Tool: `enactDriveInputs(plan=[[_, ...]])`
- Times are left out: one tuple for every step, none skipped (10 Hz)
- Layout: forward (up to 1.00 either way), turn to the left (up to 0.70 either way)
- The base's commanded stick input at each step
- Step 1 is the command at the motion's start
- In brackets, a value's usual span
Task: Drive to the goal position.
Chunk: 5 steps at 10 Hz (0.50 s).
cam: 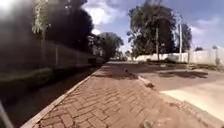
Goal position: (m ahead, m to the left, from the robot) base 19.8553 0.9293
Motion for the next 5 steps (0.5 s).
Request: enactDriveInputs(plan=[[0.7, 0.0], [0.7, 0.0], [0.7, 0.0], [0.7, 0.0], [0.7, 0.0]])
